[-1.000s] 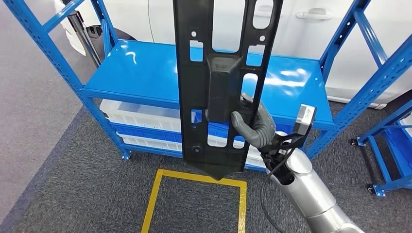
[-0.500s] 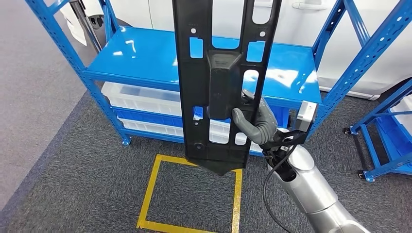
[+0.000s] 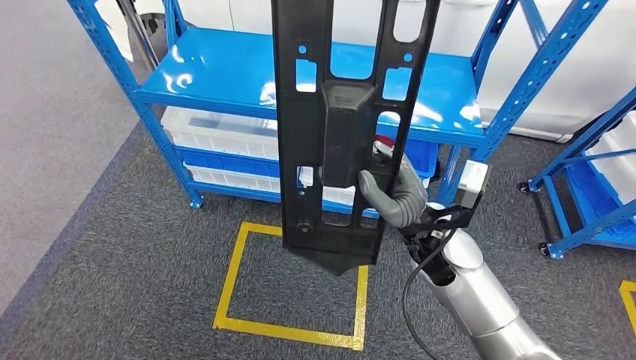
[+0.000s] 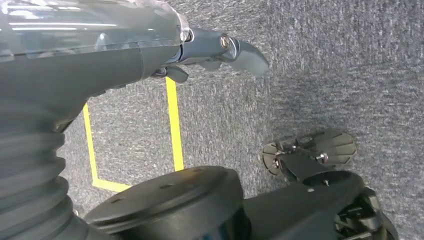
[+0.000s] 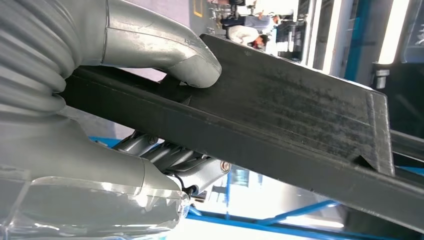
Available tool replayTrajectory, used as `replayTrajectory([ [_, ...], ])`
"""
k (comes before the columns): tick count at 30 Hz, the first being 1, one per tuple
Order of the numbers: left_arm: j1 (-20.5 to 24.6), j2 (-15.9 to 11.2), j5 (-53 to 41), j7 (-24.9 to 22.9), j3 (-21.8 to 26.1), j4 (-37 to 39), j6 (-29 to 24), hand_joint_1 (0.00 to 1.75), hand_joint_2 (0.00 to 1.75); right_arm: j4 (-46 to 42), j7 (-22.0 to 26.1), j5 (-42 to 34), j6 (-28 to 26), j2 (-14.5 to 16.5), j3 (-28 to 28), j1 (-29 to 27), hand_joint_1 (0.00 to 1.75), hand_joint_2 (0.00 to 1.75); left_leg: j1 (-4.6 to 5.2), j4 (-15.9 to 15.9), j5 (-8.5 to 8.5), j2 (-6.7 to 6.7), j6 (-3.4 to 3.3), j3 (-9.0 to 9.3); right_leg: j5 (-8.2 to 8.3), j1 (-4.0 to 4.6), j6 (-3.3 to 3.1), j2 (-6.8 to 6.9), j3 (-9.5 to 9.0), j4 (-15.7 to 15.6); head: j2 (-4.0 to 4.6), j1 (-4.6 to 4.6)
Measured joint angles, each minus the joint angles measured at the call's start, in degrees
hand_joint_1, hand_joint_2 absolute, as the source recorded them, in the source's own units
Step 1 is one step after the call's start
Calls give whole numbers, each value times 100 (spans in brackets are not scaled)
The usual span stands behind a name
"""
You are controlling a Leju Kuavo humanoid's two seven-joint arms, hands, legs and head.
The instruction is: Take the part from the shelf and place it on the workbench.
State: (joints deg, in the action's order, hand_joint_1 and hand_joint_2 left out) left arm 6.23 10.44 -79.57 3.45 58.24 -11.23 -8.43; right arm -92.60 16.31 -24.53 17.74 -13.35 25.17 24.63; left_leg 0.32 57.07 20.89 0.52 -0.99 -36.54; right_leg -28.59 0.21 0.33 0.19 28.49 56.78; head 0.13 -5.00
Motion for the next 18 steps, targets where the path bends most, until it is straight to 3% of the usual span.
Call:
replayTrajectory([
  [2,1,5,-21,-12,-7,1,5,0,175,-22,14,-1,-9,-1,-12,-22,145,175,-16,-22,-31,-9,61,-27,100,0,-60,13,25,-91,0,0],
  [3,2,6,-28,-17,-12,1,9,0,175,-31,16,-1,-10,-7,-14,-32,145,175,-20,51,74,-18,90,-68,161,-12,-98,29,53,-130,0,-1],
  [5,17,5,-36,-23,-24,0,21,0,175,-55,19,-1,-10,-32,-17,-57,145,175,-37,560,557,-34,146,-230,283,-34,-147,62,151,-166,0,-1],
  [7,41,3,-41,-23,-33,0,31,0,175,-78,22,3,-10,-55,-20,-94,145,175,-61,1330,1009,-35,198,-390,370,-36,-154,74,284,-139,0,-1],
  [8,48,3,-45,-25,-37,0,33,0,175,-84,22,5,-10,-61,-21,-115,145,175,-77,1584,1074,-34,221,-398,411,-38,-144,77,354,-118,0,-1],
  [9,51,3,-50,-28,-41,0,35,0,175,-86,22,7,-10,-61,-21,-135,145,175,-96,1638,1018,-34,243,-316,446,-45,-126,78,424,-92,0,-1],
  [10,48,3,-58,-33,-48,0,36,0,175,-88,22,8,-10,-61,-21,-152,145,175,-122,1484,884,-33,265,-143,477,-54,-103,73,492,-62,0,-1],
  [12,33,4,-74,-36,-62,1,30,0,175,-108,25,8,-10,-62,-34,-165,145,175,-162,762,683,-48,314,363,519,-68,-48,58,630,15,0,-1],
  [14,15,9,-82,-8,-74,2,-3,0,175,-147,37,14,-10,-62,-72,-174,145,175,-160,208,717,-90,298,672,565,-61,20,44,742,88,0,-1],
  [16,-2,11,-85,21,-80,2,-41,0,175,-172,59,19,-10,-61,-105,-194,145,175,-129,98,751,-116,213,677,629,-64,95,41,788,111,0,1],
  [18,-14,11,-87,26,-83,2,-56,0,175,-179,79,19,-14,-60,-123,-212,145,175,-113,85,686,-117,98,636,565,-95,150,43,840,190,0,1],
])
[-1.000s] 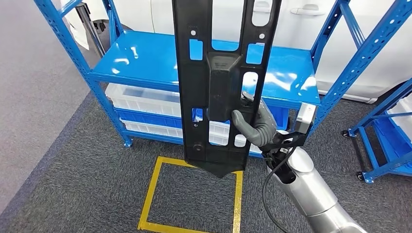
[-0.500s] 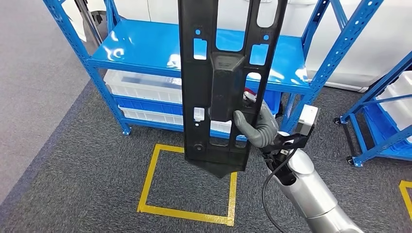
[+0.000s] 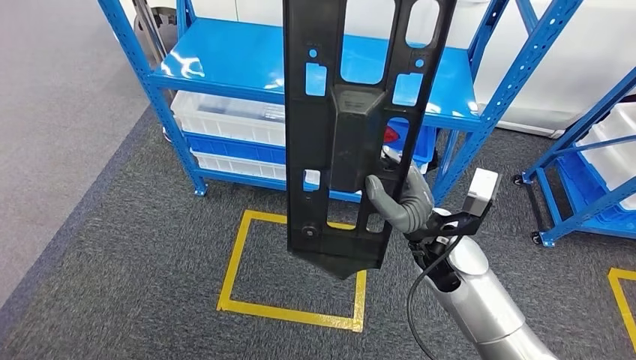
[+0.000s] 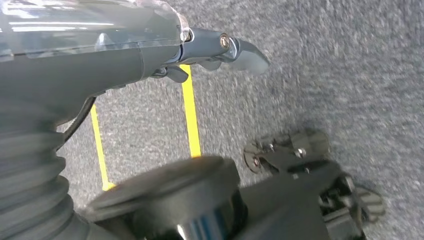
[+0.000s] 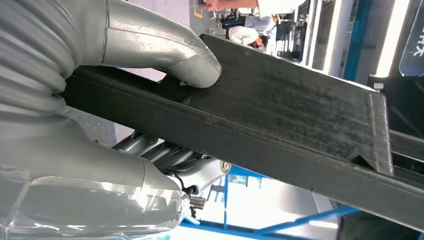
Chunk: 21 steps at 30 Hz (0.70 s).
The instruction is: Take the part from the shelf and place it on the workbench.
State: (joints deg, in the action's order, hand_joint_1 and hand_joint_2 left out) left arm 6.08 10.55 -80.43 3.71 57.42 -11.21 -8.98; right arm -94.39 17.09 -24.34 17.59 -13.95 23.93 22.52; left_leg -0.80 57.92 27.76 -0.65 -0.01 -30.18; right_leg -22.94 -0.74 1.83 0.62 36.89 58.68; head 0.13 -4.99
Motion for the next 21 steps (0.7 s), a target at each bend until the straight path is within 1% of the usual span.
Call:
replayTrajectory([
  [1,2,-1,-2,1,-2,0,-5,0,175,-2,8,3,-4,1,-15,-5,145,175,6,-14,-41,-5,-66,-27,-138,-12,14,0,75,171,0,1],
  [2,9,-3,-3,2,-3,0,-8,0,175,-3,17,10,-13,2,-32,-11,145,175,17,-18,-81,-13,-122,-59,-347,-15,21,-3,200,471,0,1],
  [3,13,-4,-5,2,-4,0,-10,0,175,-4,27,22,-24,3,-50,-20,145,175,35,-17,-117,-27,-161,-102,-576,-11,22,-7,357,875,0,1],
  [4,12,-5,-7,3,-4,0,-11,0,175,-4,34,40,-32,3,-62,-39,145,175,54,-14,-150,-48,-186,-144,-763,-7,19,-12,505,1281,0,1],
  [5,7,-6,-8,3,-4,0,-10,0,175,-5,40,61,-46,3,-70,-64,145,175,76,-11,-181,-78,-201,-182,-863,-3,9,-18,595,1568,0,1],
  [6,4,-5,-8,4,-4,0,-9,0,175,-11,43,79,-57,3,-75,-93,145,175,97,-6,-210,-121,-206,-216,-853,3,-15,-29,573,1635,0,1],
  [7,4,-4,-10,5,-4,0,-7,0,175,-23,44,95,-66,3,-81,-120,145,175,113,1,-233,-169,-209,-243,-745,16,-52,-53,433,1462,0,1],
  [8,9,-3,-11,7,-4,0,-4,0,175,-43,46,107,-73,3,-89,-137,145,175,123,8,-253,-221,-206,-264,-578,39,-101,-109,198,1096,0,1],
  [9,15,5,-13,8,-6,1,-1,0,175,-71,48,116,-74,3,-102,-145,145,175,127,14,-272,-268,-198,-286,-446,60,-164,-235,-63,667,0,1],
  [10,23,13,-15,8,-7,2,2,0,175,-102,52,124,-74,7,-119,-148,145,175,124,22,-290,-314,-184,-310,-353,79,-209,-348,-268,298,0,0],
  [11,28,21,-17,9,-8,3,4,0,175,-128,56,131,-74,10,-135,-148,145,175,113,26,-312,-356,-161,-338,-313,96,-239,-434,-395,57,0,-1],
  [12,30,28,-19,9,-9,4,7,0,175,-148,60,139,-74,13,-148,-150,145,175,97,23,-336,-403,-130,-366,-320,106,-256,-478,-443,-53,0,0],
  [13,30,28,-21,9,-9,4,7,0,175,-161,63,145,-74,16,-156,-153,145,175,84,13,-364,-458,-95,-386,-302,114,-256,-434,-448,-91,0,0],
  [14,27,28,-24,9,-9,4,7,0,175,-172,63,151,-74,16,-159,-156,145,175,81,10,-378,-491,-67,-402,-275,99,-258,-373,-458,-132,0,0],
  [15,24,28,-28,9,-9,4,7,0,175,-180,63,155,-74,16,-160,-159,145,175,90,40,-353,-456,-39,-428,-240,83,-260,-306,-477,-191,0,1],
  [16,26,27,-33,9,-9,4,7,0,175,-191,65,156,-74,15,-160,-160,145,175,100,157,-259,-367,-10,-488,-203,64,-265,-229,-493,-248,0,-1],
  [17,29,26,-39,12,-9,4,7,0,175,-201,68,158,-74,6,-162,-163,145,175,102,391,-97,-249,22,-591,-175,47,-266,-146,-502,-293,0,-2],
  [18,36,25,-44,18,-9,4,7,0,175,-205,71,161,-74,-6,-163,-170,145,175,92,715,105,-132,62,-730,-163,53,-270,-64,-499,-305,0,-2],
  [19,46,22,-48,24,-9,4,9,0,175,-209,74,166,-74,-20,-164,-182,145,175,74,1081,300,-70,103,-877,-159,53,-274,19,-485,-300,0,-2],
  [20,56,19,-49,30,-9,4,10,0,175,-209,75,171,-74,-34,-165,-198,145,175,52,1379,422,-41,141,-982,-156,51,-269,104,-467,-289,0,-2],
  [21,65,16,-50,33,-9,4,12,0,175,-209,74,176,-73,-39,-165,-214,145,175,30,1504,445,-22,174,-1001,-153,45,-262,185,-448,-273,0,-2],
])
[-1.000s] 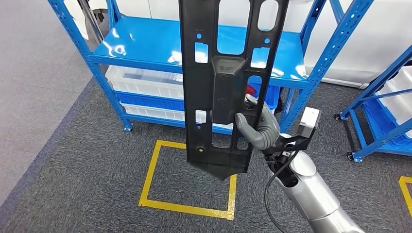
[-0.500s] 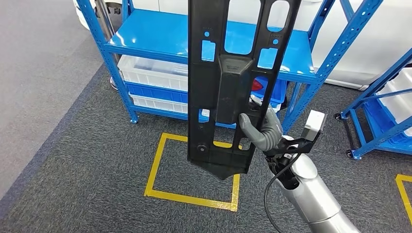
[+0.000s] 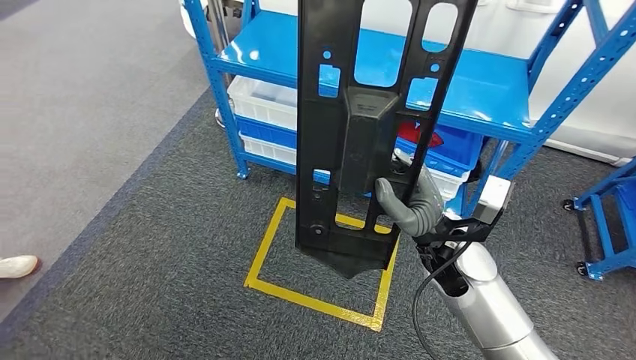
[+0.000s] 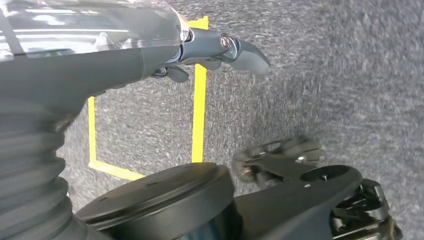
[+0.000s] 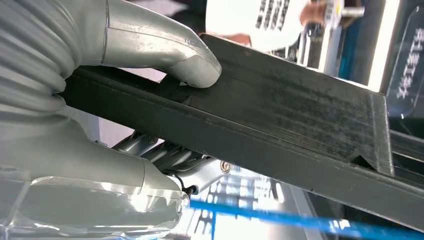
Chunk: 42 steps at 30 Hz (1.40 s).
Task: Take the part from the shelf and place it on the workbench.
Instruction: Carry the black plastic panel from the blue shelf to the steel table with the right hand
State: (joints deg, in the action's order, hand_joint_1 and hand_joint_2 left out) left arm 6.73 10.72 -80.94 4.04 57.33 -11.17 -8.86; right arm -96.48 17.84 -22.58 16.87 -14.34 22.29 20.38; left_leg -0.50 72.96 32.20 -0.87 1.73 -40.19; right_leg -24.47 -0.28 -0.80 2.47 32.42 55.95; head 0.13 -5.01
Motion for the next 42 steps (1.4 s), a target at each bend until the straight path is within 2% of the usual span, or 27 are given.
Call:
replayTrajectory([
  [1,4,-2,-2,-1,-1,0,1,0,175,-1,0,5,1,-2,1,-10,145,175,-25,-92,-78,27,31,90,0,-9,12,74,22,23,0,0],
  [3,-10,-6,-5,-7,-2,0,1,0,175,-5,0,9,3,-2,-2,-18,145,175,-61,-793,-366,201,80,513,-16,-28,58,199,71,98,0,0],
  [4,-18,-8,-6,-9,-3,0,2,0,175,-11,0,9,2,-2,-6,-17,145,175,-58,-1131,-475,284,61,694,-29,-24,93,249,98,150,0,1],
  [6,-32,-11,-8,-11,-4,0,3,0,175,-23,1,11,2,-2,-15,-17,145,175,-23,-1413,-532,351,-51,811,-33,-8,167,330,141,214,0,1],
  [8,-42,-12,-8,-10,-4,0,3,0,175,-29,2,15,4,9,-15,-19,145,175,5,-1413,-583,236,-192,766,-10,-14,235,417,158,218,0,1],
  [9,-47,-12,-8,-10,-4,0,3,0,175,-31,2,18,4,14,-15,-20,145,175,7,-1430,-616,186,-242,753,-35,-32,266,390,166,238,0,1],
  [11,-46,-16,-9,-14,-4,0,3,0,175,-36,4,22,5,21,-21,-21,145,175,1,-1465,-682,89,-331,727,-287,-68,303,157,291,545,0,2],
  [13,-40,-20,-9,-16,-4,0,5,0,175,-38,8,23,6,24,-34,-37,145,175,19,-1467,-729,-13,-380,674,-699,-83,303,-114,577,1256,0,2],
  [14,-39,-19,-9,-16,-4,0,7,0,175,-38,9,23,7,24,-40,-48,145,175,37,-1465,-750,-76,-396,649,-836,-81,295,-166,714,1591,0,2],
  [15,-40,-19,-10,-16,-4,0,8,0,175,-37,9,24,8,24,-45,-57,145,175,57,-1462,-771,-144,-404,627,-871,-76,279,-189,780,1768,0,2],
  [16,-41,-19,-10,-16,-4,0,10,0,175,-37,9,24,9,24,-49,-62,145,175,74,-1460,-790,-217,-406,610,-797,-67,254,-204,742,1728,0,2],
  [17,-39,-17,-10,-16,-4,0,11,0,175,-38,9,25,9,24,-55,-62,145,175,86,-1458,-807,-292,-404,599,-639,-54,219,-236,605,1484,0,2],
  [19,-29,-6,-11,-16,-6,1,13,0,175,-40,9,25,10,25,-71,-57,145,175,95,-1455,-839,-428,-381,578,-314,-25,131,-482,202,721,0,2],
  [21,-23,9,-11,-18,-8,3,15,0,175,-45,16,23,24,27,-93,-52,145,175,79,-1451,-878,-547,-332,533,-207,-2,87,-679,-13,275,0,2],
  [23,-26,14,-8,-20,-7,4,14,0,175,-48,24,22,52,28,-105,-50,145,175,58,-1464,-922,-672,-263,485,-200,11,79,-610,-32,200,0,2],
  [24,-29,14,-6,-20,-7,4,11,0,175,-48,28,22,65,28,-104,-47,145,175,58,-1453,-920,-665,-237,469,-176,2,71,-536,-45,161,0,2],
  [26,-27,13,-8,-20,-6,4,3,0,175,-49,39,21,77,23,-102,-42,145,175,81,-1215,-737,-421,-181,359,-124,-19,38,-372,-75,69,0,-1],
  [28,-12,10,-10,-13,-6,4,-1,0,175,-50,51,17,77,0,-105,-48,145,175,70,-566,-343,-106,-123,102,-104,-12,12,-199,-74,39,0,-2],
  [30,12,7,-11,-7,-7,4,-1,0,175,-50,55,16,75,-22,-108,-62,145,175,30,14,-99,-18,-63,-104,-104,-8,9,-14,-50,56,0,0],
  [31,18,5,-15,-7,-7,4,-1,0,175,-51,55,16,72,-26,-107,-69,145,175,9,53,-119,5,-34,-83,-107,-11,14,70,-37,69,0,0],
  [32,13,4,-20,-8,-8,4,-1,0,175,-54,55,16,68,-26,-107,-76,145,175,-14,-141,-238,41,-9,53,-114,-17,24,149,-26,88,0,0],
  [34,-14,2,-42,-19,-14,4,-1,0,175,-73,58,16,50,-26,-111,-85,145,175,-28,-888,-512,276,17,491,-142,-20,70,280,-11,142,0,-1],
  [36,-37,-4,-61,-30,-30,4,3,0,175,-103,64,16,19,-26,-129,-94,145,175,0,-1359,-611,464,-68,724,-165,2,128,388,11,199,0,1],
  [37,-42,-7,-66,-31,-39,4,5,0,175,-118,68,18,5,-23,-137,-102,145,175,26,-1390,-592,468,-131,718,-165,13,157,442,19,209,0,1],
  [39,-56,-9,-72,-38,-53,4,12,0,175,-149,73,20,-7,-15,-146,-120,145,175,37,-1412,-635,332,-246,689,-171,0,223,507,21,220,0,1],
  [40,-62,-9,-74,-40,-59,4,15,0,175,-163,75,21,-7,-8,-147,-131,145,175,34,-1432,-658,270,-291,685,-222,-20,258,410,35,267,0,1],
  [42,-57,-8,-75,-44,-75,4,21,0,175,-191,79,22,-11,-1,-158,-166,145,175,17,-1466,-709,149,-367,677,-514,-58,305,55,211,683,0,2],
])
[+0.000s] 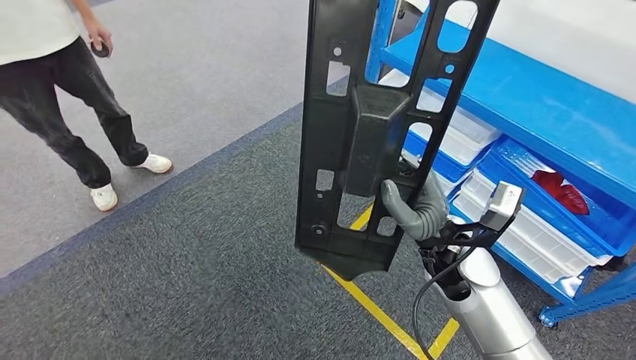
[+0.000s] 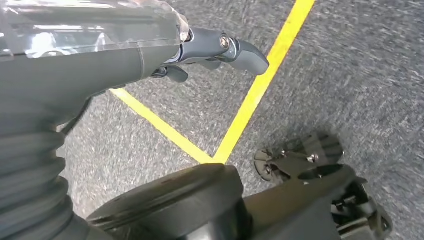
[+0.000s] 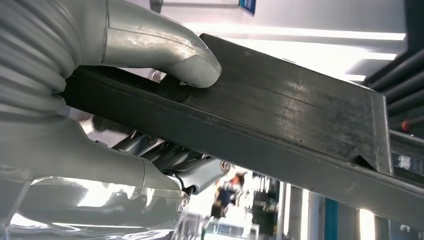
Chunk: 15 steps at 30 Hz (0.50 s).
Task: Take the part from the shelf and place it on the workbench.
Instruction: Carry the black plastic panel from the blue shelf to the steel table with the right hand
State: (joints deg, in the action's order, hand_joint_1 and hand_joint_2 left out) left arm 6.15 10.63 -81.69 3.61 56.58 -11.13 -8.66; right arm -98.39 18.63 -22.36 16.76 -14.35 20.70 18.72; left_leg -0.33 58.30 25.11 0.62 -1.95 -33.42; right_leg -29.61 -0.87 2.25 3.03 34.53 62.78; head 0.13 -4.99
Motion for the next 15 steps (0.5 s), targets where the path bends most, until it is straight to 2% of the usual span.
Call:
replayTrajectory([
  [1,7,2,0,0,-8,0,2,0,175,-7,2,0,-4,3,-7,-26,145,175,6,-2,-15,-62,-22,-15,-202,-6,6,-164,166,375,0,-1],
  [2,12,4,0,0,-14,0,4,0,175,-13,3,0,-8,4,-13,-57,145,175,14,0,-27,-129,-37,-30,-376,-7,7,-236,352,776,0,0],
  [3,10,6,1,0,-17,0,5,0,175,-14,4,0,-12,5,-16,-86,145,175,23,2,-36,-204,-44,-40,-465,-5,5,-261,496,1079,0,0],
  [4,8,7,3,1,-19,0,6,0,175,-14,4,0,-13,5,-16,-111,145,175,31,6,-44,-284,-46,-48,-441,-4,-3,-271,551,1187,0,0],
  [5,8,7,6,1,-20,0,7,0,175,-15,4,0,-13,5,-16,-126,145,175,35,11,-52,-369,-41,-52,-304,-3,-20,-288,489,1055,0,1],
  [6,9,8,9,1,-21,0,7,0,175,-17,4,0,-13,5,-17,-132,145,175,36,16,-58,-451,-33,-53,-96,-3,-43,-338,335,730,0,1],
  [8,14,20,13,5,-22,0,7,0,175,-26,4,0,-12,6,-30,-131,145,175,33,29,-72,-591,-5,-71,240,-6,-96,-613,-30,-52,0,1],
  [10,17,32,16,19,-23,0,7,0,175,-35,4,1,-10,7,-45,-130,145,175,15,40,-102,-713,53,-128,315,0,-115,-794,-180,-419,0,1],
  [12,15,38,19,31,-23,0,7,0,175,-41,5,2,-8,8,-50,-131,145,175,-5,28,-139,-837,129,-185,322,4,-126,-702,-191,-476,0,-1],
  [13,13,39,20,35,-23,0,7,0,175,-44,5,1,-4,8,-50,-129,145,175,1,45,-127,-787,159,-205,337,-3,-146,-628,-206,-512,0,0],
  [15,19,40,22,36,-22,0,7,0,175,-51,9,1,5,-1,-53,-130,145,175,27,330,69,-491,208,-338,369,-27,-201,-457,-243,-587,0,-2],
])
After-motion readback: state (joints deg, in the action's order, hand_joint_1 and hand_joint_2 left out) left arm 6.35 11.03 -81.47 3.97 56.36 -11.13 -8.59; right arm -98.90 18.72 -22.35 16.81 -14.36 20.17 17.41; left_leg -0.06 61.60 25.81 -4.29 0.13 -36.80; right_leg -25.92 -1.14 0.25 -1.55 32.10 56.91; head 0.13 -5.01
